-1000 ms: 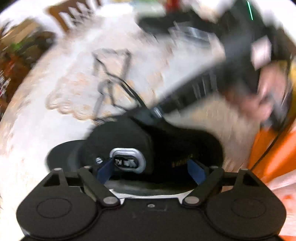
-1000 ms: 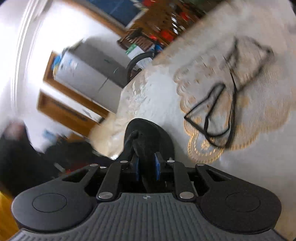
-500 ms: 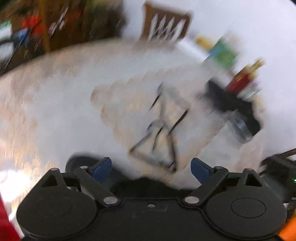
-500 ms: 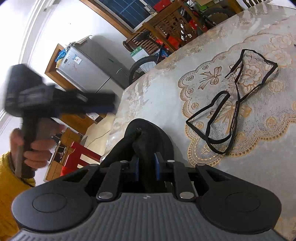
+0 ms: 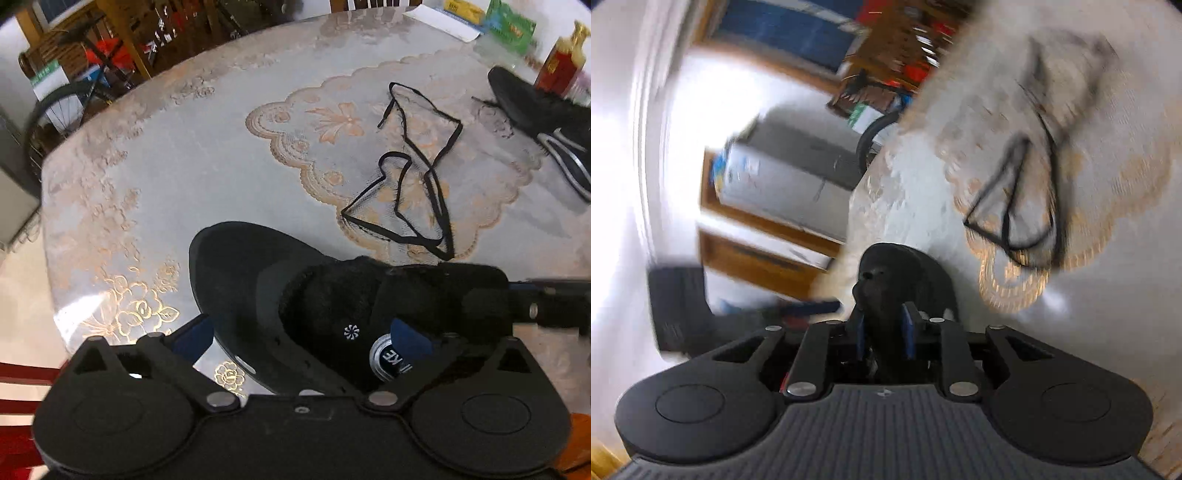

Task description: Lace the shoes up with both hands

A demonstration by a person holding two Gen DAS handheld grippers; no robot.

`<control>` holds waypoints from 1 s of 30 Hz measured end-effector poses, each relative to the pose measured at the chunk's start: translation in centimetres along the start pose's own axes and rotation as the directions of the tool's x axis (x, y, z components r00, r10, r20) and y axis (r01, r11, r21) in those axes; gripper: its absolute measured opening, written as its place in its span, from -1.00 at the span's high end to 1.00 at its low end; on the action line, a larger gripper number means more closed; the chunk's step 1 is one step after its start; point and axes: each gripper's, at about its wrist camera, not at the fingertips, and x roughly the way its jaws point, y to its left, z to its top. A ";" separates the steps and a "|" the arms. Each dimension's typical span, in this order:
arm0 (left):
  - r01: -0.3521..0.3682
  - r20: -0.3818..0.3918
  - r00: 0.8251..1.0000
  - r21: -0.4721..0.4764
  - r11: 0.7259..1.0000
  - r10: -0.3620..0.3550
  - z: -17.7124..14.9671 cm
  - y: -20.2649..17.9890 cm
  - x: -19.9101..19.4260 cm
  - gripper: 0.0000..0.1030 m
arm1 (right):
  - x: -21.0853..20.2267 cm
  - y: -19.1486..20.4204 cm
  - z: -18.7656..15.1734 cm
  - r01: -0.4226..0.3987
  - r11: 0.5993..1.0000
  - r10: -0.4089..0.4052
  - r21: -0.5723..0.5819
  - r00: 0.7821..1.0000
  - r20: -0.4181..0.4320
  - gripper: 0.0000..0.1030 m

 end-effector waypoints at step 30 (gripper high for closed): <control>-0.275 0.088 0.958 0.006 0.961 0.274 -2.2 -2.0 1.9 -0.98 | -2.3 3.6 -2.9 0.018 0.965 -0.035 -0.262 0.998 -0.060 0.55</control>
